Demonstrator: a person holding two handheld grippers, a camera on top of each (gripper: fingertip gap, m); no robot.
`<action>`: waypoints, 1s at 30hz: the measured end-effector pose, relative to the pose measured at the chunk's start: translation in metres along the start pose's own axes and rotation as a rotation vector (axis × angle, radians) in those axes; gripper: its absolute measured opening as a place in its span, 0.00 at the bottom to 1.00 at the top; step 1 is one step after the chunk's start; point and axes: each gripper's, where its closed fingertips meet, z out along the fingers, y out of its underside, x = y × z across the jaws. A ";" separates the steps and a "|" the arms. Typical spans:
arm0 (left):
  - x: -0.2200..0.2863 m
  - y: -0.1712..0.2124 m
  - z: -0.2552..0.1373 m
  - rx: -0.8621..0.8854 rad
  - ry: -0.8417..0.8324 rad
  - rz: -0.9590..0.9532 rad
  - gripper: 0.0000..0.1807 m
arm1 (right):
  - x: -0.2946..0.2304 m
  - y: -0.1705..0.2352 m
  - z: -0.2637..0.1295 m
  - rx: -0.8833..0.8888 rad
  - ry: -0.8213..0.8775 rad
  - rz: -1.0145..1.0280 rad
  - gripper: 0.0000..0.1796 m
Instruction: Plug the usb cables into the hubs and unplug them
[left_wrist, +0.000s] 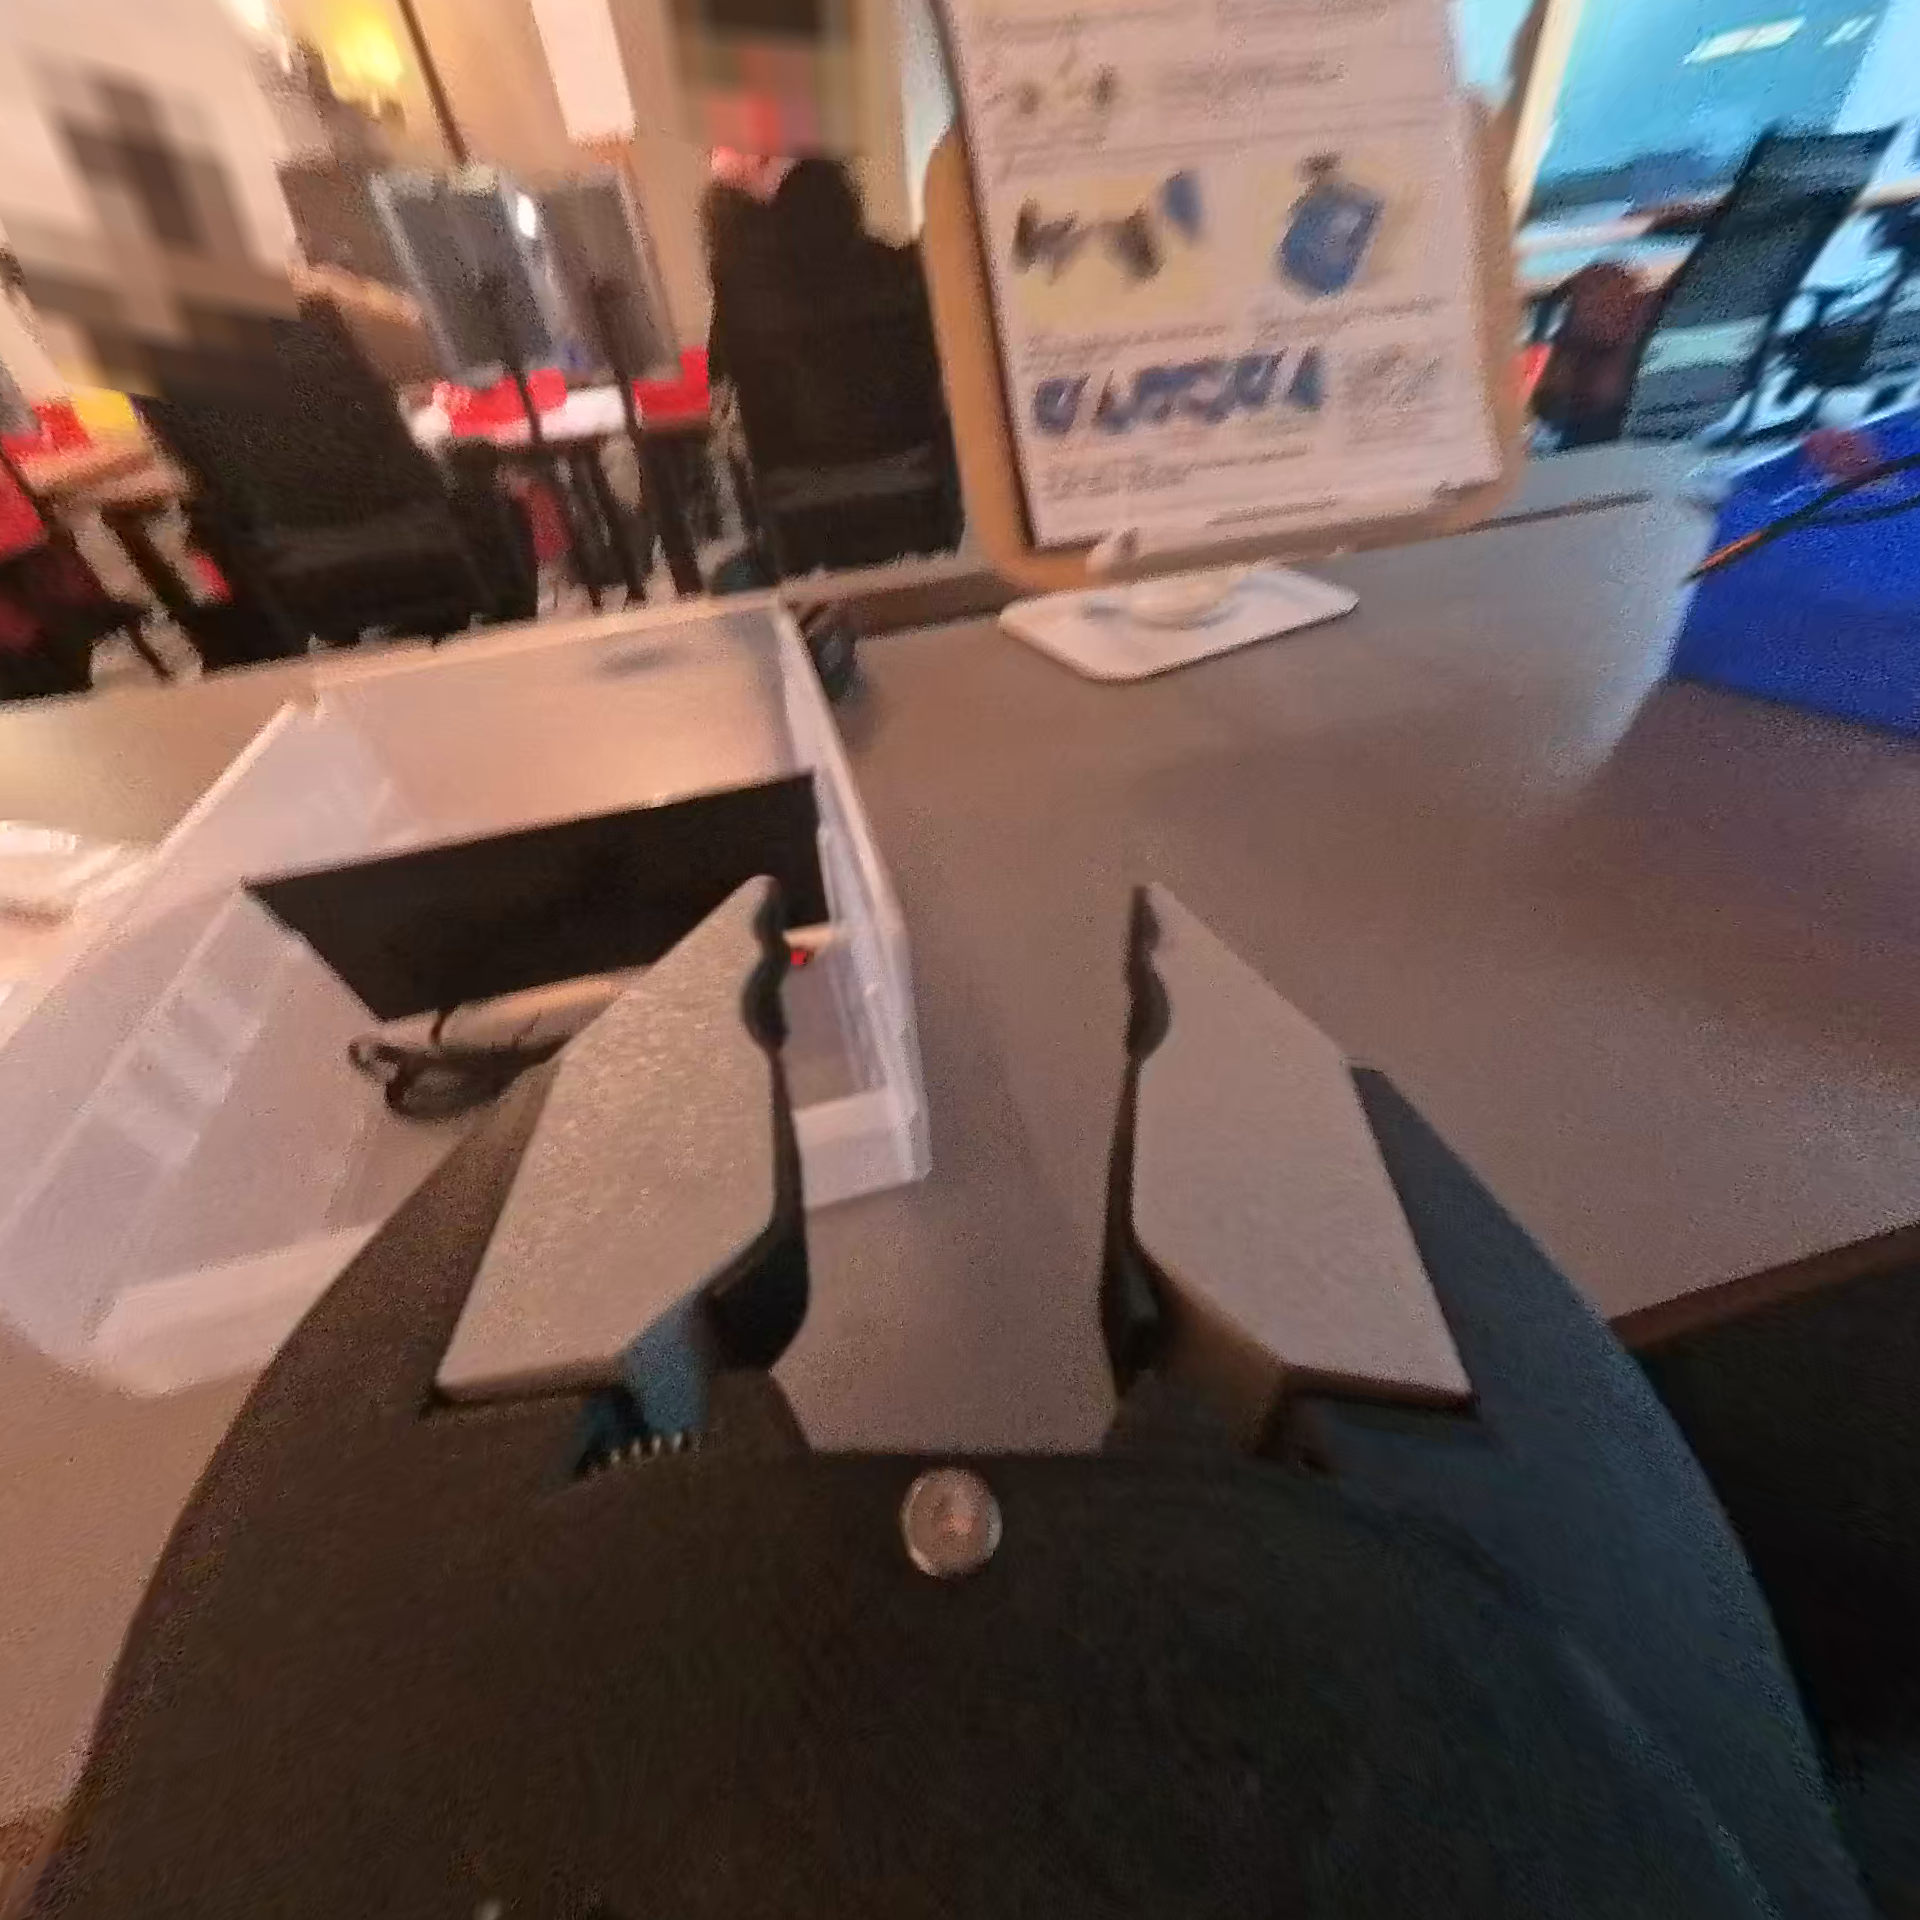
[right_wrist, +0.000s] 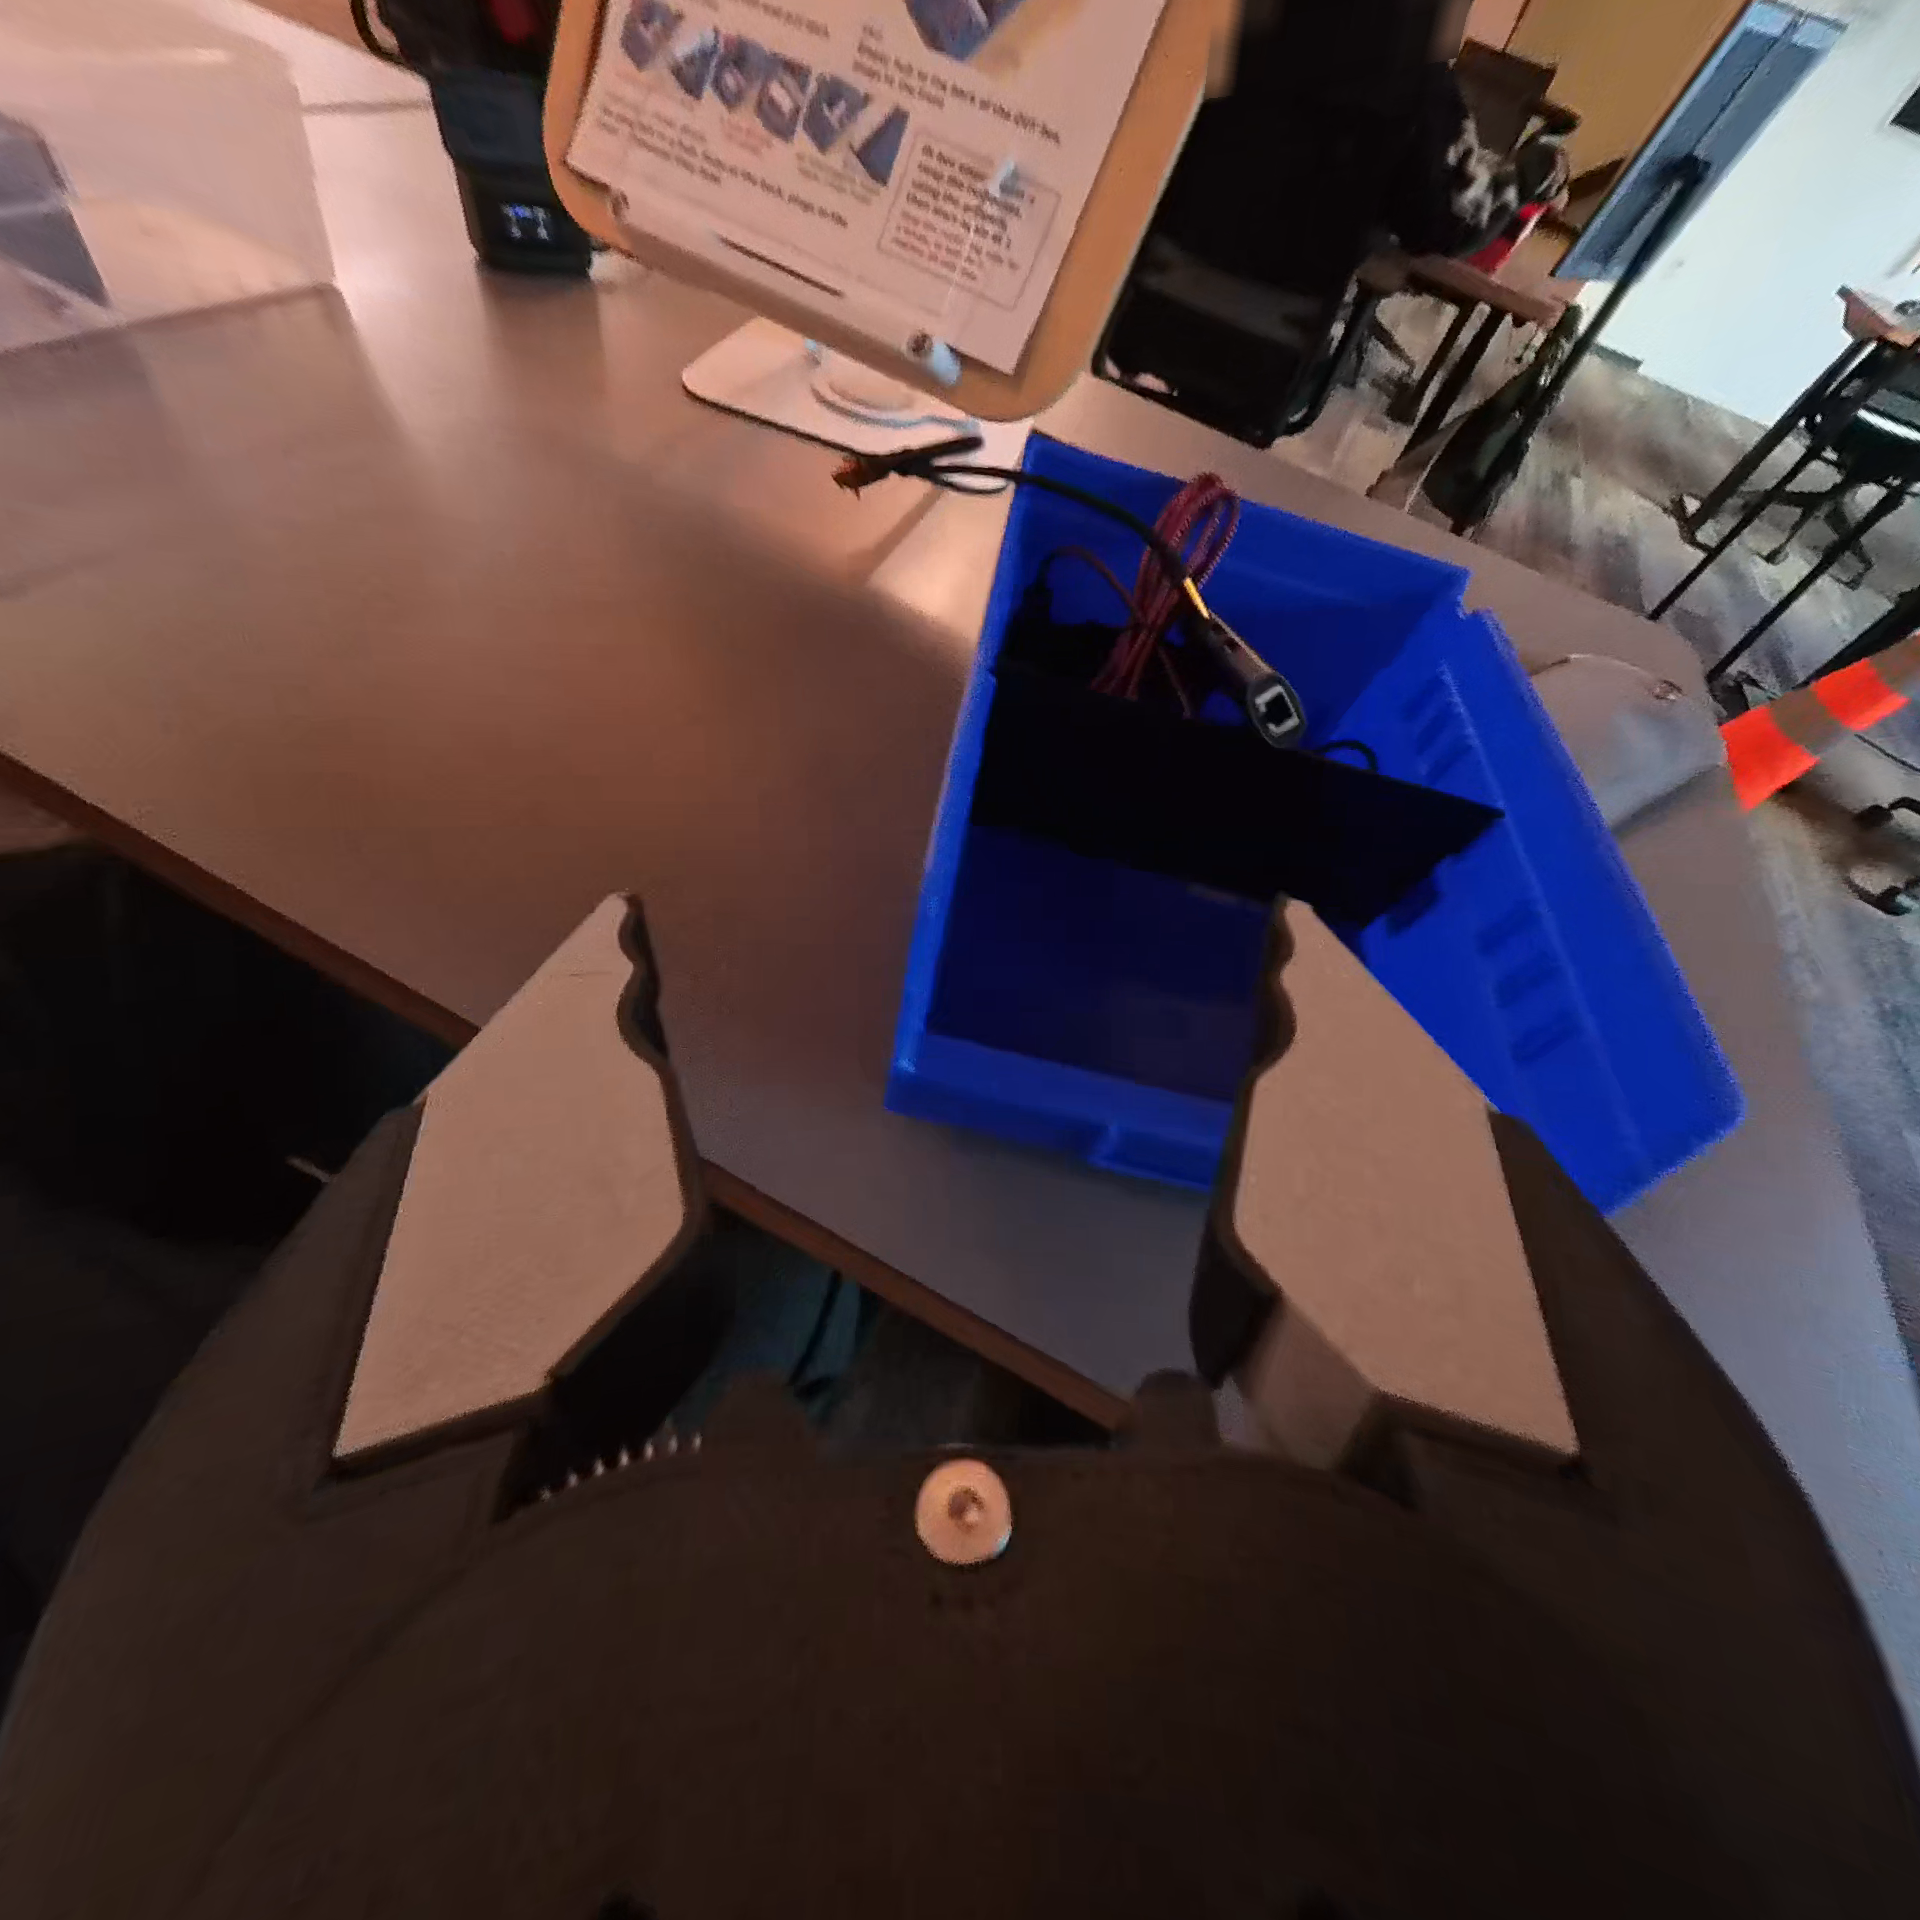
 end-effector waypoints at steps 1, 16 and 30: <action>-0.006 0.012 0.005 -0.057 -0.008 -0.015 0.40 | -0.003 -0.002 0.007 0.014 0.002 0.008 0.63; -0.060 0.064 0.058 -0.183 -0.172 0.155 0.02 | -0.017 0.058 0.077 -0.310 0.121 -0.088 0.02; -0.079 -0.055 -0.020 0.053 -0.216 0.221 0.02 | -0.194 -0.005 0.133 -0.270 -0.071 0.016 0.07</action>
